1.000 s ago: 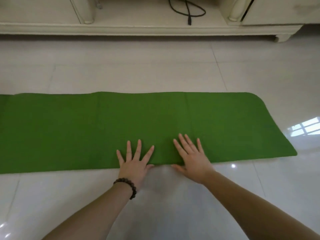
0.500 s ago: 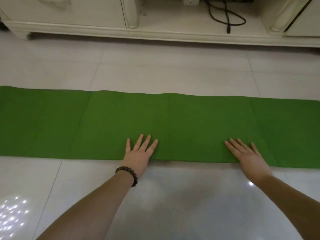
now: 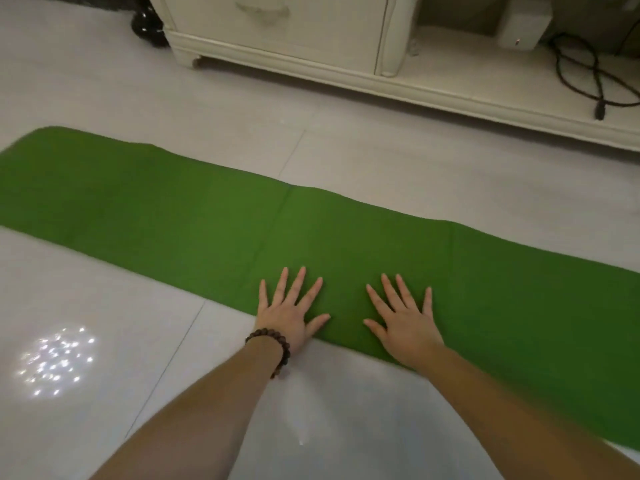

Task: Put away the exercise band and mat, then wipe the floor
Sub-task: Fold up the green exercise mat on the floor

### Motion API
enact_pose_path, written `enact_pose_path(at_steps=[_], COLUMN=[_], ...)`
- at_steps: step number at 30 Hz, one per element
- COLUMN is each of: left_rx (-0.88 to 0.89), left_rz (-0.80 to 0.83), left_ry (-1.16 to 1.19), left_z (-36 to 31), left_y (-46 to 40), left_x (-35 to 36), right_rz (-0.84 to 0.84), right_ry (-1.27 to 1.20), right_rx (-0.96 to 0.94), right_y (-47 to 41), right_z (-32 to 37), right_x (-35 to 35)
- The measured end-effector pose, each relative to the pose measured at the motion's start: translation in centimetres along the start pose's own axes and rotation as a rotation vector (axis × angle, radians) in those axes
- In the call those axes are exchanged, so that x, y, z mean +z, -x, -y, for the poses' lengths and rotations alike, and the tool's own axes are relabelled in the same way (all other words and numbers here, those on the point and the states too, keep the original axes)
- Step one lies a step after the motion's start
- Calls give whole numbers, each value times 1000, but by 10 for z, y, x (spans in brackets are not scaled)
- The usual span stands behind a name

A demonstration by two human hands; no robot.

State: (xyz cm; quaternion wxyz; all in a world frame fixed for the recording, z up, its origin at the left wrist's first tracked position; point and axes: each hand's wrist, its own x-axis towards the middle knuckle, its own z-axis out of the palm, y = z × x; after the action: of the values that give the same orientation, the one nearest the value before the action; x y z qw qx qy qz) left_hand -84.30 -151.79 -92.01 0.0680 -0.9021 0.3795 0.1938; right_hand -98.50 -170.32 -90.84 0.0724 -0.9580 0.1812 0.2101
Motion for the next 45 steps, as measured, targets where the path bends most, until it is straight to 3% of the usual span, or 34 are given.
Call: enact_pose_path(at_steps=[2, 4, 11, 15, 21, 28, 37, 42, 45], left_rx=[-187, -259, -223, -203, -160, 28, 237, 400, 285], left_rz=[-9, 16, 225, 156, 139, 159, 153, 39, -68], left_ry=[53, 80, 188, 266, 189, -4, -253, -196, -150], left_z=[47, 77, 86, 69, 132, 275, 437, 497, 535], left_y=[-3, -5, 0, 51, 77, 60, -17, -68, -87], left_x=[-3, -4, -43, -88, -119, -135, -52, -44, -48], right_rz=[13, 32, 205, 326, 142, 44, -161, -198, -210], right_ry=[40, 66, 113, 80, 13, -20, 54, 101, 87], right_rx=[-79, -145, -136, -97, -284, -233, -365, -384, -420], right_y=[-18, -34, -60, -54, -74, -122, -198, -239, -265], right_z=[20, 42, 82, 98, 156, 244, 379, 418, 454], right_x=[-5, -10, -30, -67, -107, -104, -81, -68, -69])
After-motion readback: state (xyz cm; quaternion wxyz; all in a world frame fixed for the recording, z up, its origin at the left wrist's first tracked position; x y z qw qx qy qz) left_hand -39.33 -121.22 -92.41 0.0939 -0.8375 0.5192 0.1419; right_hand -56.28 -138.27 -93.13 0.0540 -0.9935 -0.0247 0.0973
